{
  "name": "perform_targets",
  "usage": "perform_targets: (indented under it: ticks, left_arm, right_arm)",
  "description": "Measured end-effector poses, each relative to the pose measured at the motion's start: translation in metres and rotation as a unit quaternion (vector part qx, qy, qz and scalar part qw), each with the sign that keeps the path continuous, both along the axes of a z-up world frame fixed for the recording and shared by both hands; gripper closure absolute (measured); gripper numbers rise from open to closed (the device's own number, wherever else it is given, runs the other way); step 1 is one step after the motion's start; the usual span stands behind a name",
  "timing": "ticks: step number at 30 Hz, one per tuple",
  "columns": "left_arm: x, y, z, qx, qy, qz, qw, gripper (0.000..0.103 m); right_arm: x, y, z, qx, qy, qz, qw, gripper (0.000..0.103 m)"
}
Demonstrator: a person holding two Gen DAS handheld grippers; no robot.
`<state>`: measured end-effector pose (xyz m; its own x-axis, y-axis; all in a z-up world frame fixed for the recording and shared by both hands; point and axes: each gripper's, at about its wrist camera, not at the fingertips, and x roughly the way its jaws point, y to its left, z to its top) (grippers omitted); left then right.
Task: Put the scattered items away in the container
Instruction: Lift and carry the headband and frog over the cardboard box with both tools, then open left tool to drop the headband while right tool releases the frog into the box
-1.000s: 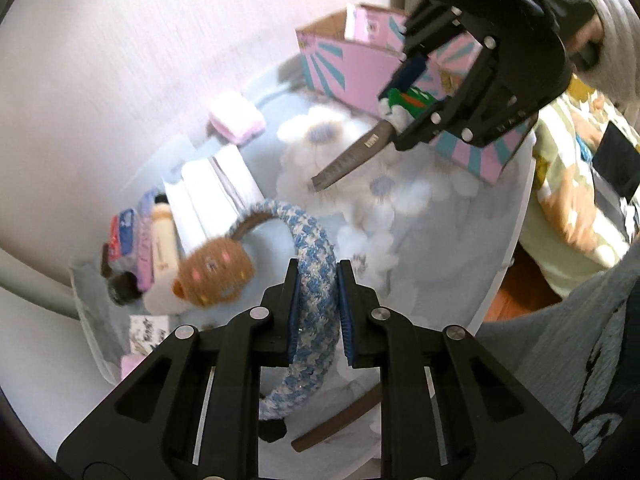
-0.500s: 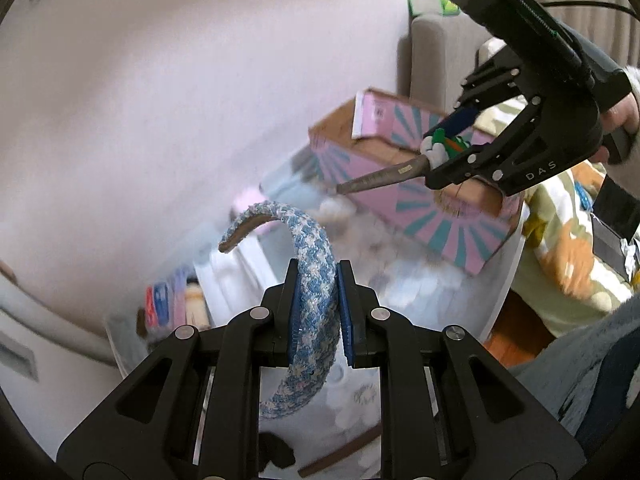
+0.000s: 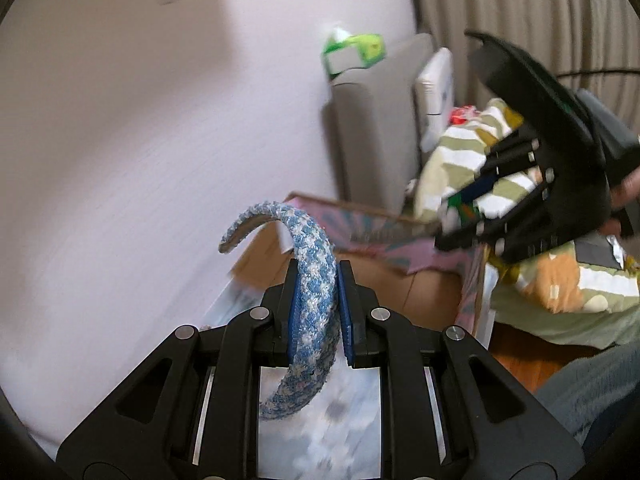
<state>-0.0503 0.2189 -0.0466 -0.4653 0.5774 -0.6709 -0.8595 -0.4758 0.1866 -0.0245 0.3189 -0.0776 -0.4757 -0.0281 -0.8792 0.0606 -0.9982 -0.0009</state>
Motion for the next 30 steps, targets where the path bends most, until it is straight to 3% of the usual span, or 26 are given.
perform_targets:
  ticks: [4, 11, 12, 13, 14, 15, 16, 19, 24, 27, 30]
  left_arm:
    - [-0.014, 0.049, -0.011, 0.006, -0.028, -0.017, 0.9994, 0.088]
    - [-0.043, 0.102, -0.049, 0.017, -0.09, 0.009, 0.9958, 0.088]
    - [-0.047, 0.106, -0.055, 0.014, -0.098, 0.015, 0.995, 0.084]
    - [-0.051, 0.11, -0.063, 0.01, -0.109, 0.025, 0.9937, 0.079]
    - [-0.054, 0.113, -0.067, 0.01, -0.116, 0.033, 0.9926, 0.054]
    - [-0.057, 0.114, -0.07, 0.013, -0.122, 0.04, 0.9916, 0.021]
    - [-0.059, 0.112, -0.072, 0.023, -0.125, 0.045, 0.9909, 0.007]
    - [-0.062, 0.107, -0.072, 0.053, -0.138, 0.049, 0.9878, 0.005]
    - [-0.074, 0.096, -0.077, 0.038, -0.156, 0.088, 0.983, 0.005]
    - [-0.08, 0.064, -0.068, 0.05, -0.17, 0.119, 0.9769, 0.005]
    - [-0.084, 0.032, -0.053, 0.05, -0.151, 0.155, 0.9751, 0.005]
  right_arm:
    - [0.008, 0.024, -0.018, -0.021, -0.015, -0.043, 0.999, 0.067]
    - [-0.001, 0.048, -0.046, -0.05, -0.033, -0.072, 0.996, 0.068]
    - [-0.003, 0.049, -0.051, -0.051, -0.037, -0.073, 0.995, 0.068]
    - [-0.005, 0.051, -0.056, -0.052, -0.04, -0.075, 0.995, 0.068]
    - [-0.007, 0.053, -0.06, -0.054, -0.042, -0.079, 0.995, 0.068]
    - [-0.008, 0.056, -0.063, -0.06, -0.043, -0.082, 0.994, 0.068]
    - [-0.01, 0.058, -0.066, -0.067, -0.047, -0.083, 0.993, 0.067]
    - [-0.013, 0.064, -0.073, -0.074, -0.054, -0.085, 0.992, 0.064]
    - [-0.018, 0.068, -0.078, -0.084, -0.059, -0.086, 0.991, 0.064]
    - [-0.02, 0.065, -0.072, -0.081, -0.054, -0.081, 0.992, 0.064]
    - [-0.024, 0.058, -0.059, -0.073, -0.043, -0.069, 0.994, 0.064]
